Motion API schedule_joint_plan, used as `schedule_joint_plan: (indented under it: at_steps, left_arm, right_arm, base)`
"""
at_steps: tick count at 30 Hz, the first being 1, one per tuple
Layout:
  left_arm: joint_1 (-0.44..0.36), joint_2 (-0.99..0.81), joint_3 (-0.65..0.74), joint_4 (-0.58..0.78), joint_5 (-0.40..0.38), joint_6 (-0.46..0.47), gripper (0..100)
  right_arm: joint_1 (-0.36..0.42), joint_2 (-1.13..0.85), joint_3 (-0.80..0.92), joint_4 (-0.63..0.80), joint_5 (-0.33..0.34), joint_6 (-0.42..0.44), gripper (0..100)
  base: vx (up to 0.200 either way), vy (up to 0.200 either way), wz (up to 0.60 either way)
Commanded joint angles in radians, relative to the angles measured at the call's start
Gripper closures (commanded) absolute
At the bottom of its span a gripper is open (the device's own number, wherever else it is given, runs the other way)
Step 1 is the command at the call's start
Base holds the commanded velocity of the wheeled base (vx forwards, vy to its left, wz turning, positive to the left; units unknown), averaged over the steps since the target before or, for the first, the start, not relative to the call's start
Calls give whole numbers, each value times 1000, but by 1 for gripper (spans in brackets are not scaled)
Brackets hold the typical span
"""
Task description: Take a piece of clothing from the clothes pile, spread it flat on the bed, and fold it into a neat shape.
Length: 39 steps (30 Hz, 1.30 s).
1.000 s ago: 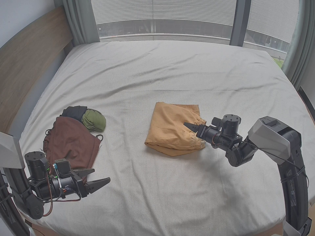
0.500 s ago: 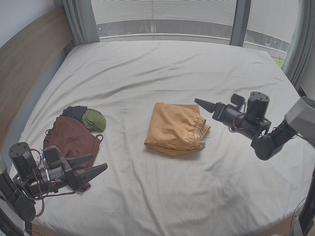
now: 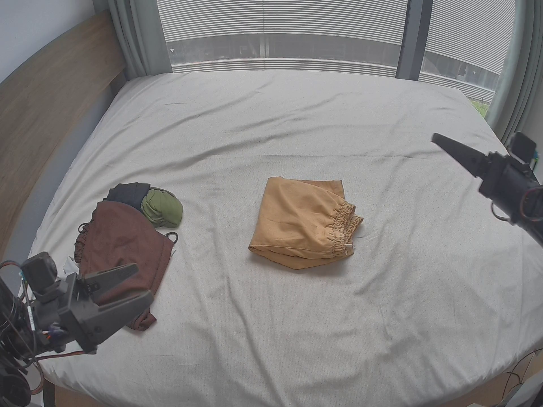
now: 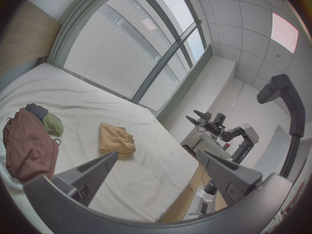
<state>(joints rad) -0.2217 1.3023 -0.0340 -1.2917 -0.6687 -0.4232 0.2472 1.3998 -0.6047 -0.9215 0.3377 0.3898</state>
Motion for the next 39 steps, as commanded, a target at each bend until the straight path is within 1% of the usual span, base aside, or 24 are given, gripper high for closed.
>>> schedule_joint_plan:
  at_steps: [1, 3, 5, 8, 11, 14, 15, 16, 17, 18, 19, 20, 22, 23, 25, 27, 28, 29, 31, 35, 36, 37, 38, 39]
  left_arm:
    - [-53, -1005, -33, 796, 23, -94, 0]
    - [-42, -1091, -44, 908, 20, -91, 0]
    - [-16, -1146, -38, 968, 18, -89, 0]
    - [7, -1175, -23, 977, 15, -89, 0]
    - [42, -1200, -18, 979, 9, -88, 0]
    - [51, -1206, -3, 965, 12, -66, 0]
    - [53, -1206, 0, 965, 17, -57, 0]
    - [53, -1206, 0, 965, 17, -55, 0]
    - [70, -1206, 2, 970, 21, -52, 0]
    - [81, -1206, 0, 973, 21, -52, 0]
    - [81, -1206, 0, 973, 21, -52, 0]
    - [140, -1207, -3, 983, 15, -52, 0]
    - [162, -1210, 2, 983, 18, -43, 0]
    - [203, -1236, 17, 991, 9, -6, 0]
    - [231, -1302, 34, 1028, 11, 49, 0]
    - [226, -1302, 34, 1109, 46, 175, 0]
    - [226, -1302, 34, 1120, 57, 195, 0]
    - [226, -1302, 34, 1171, 129, 300, 0]
    - [226, -1302, 34, 1217, 201, 363, 0]
    - [228, -1302, 34, 1221, 294, 350, 0]
    - [228, -1302, 34, 1220, 311, 348, 0]
    - [228, -1302, 34, 1220, 354, 356, 0]
    - [228, -1302, 34, 1220, 354, 356, 0]
    - [228, -1302, 34, 1220, 411, 357, 0]
  right_arm:
    - [-126, -1151, 295, 622, 7, -120, 0]
    - [-132, -1220, 306, 693, 7, -120, 0]
    - [-137, -1280, 335, 748, 6, -121, 0]
    - [-161, -1308, 375, 763, 6, -129, 0]
    - [-163, -1308, 419, 731, 3, -138, 0]
    - [-163, -1308, 474, 711, -17, -147, 0]
    - [-163, -1308, 493, 710, -45, -158, 0]
    - [-163, -1308, 496, 710, -51, -160, 0]
    - [-163, -1308, 526, 708, -131, -170, 0]
    - [-163, -1308, 534, 707, -154, -169, 0]
    - [-163, -1308, 534, 707, -154, -169, 0]
    - [-163, -1308, 566, 704, -218, -177, 0]
    - [-163, -1308, 580, 694, -233, -192, 0]
    - [-163, -1309, 605, 668, -246, -233, 0]
    - [-163, -1309, 605, 667, -264, -249, 0]
    - [-164, -1308, 605, 678, -315, -258, 0]
    - [-164, -1309, 605, 681, -324, -261, 0]
    - [-164, -1309, 605, 705, -378, -282, 0]
    - [-166, -1309, 605, 728, -411, -289, 0]
    - [-167, -1309, 605, 846, -444, -281, 0]
    - [-166, -1309, 605, 852, -444, -281, 0]
    - [-167, -1309, 605, 848, -444, -285, 0]
    - [-167, -1309, 605, 848, -444, -285, 0]
    - [-167, -1308, 605, 846, -444, -292, 0]
  base:
    - [0, 0, 0]
    - [0, 0, 0]
    - [0, 0, 0]
    - [0, 0, 0]
    - [0, 0, 0]
    - [0, 0, 0]
    - [0, 0, 0]
    - [0, 0, 0]
    - [0, 0, 0]
    - [0, 0, 0]
    - [0, 0, 0]
    - [0, 0, 0]
    - [0, 0, 0]
    - [0, 0, 0]
    - [0, 0, 0]
    - [0, 0, 0]
    - [0, 0, 0]
    - [0, 0, 0]
    - [0, 0, 0]
    - [0, 0, 0]
    - [0, 0, 0]
    - [0, 0, 0]
    - [0, 0, 0]
    - [0, 0, 0]
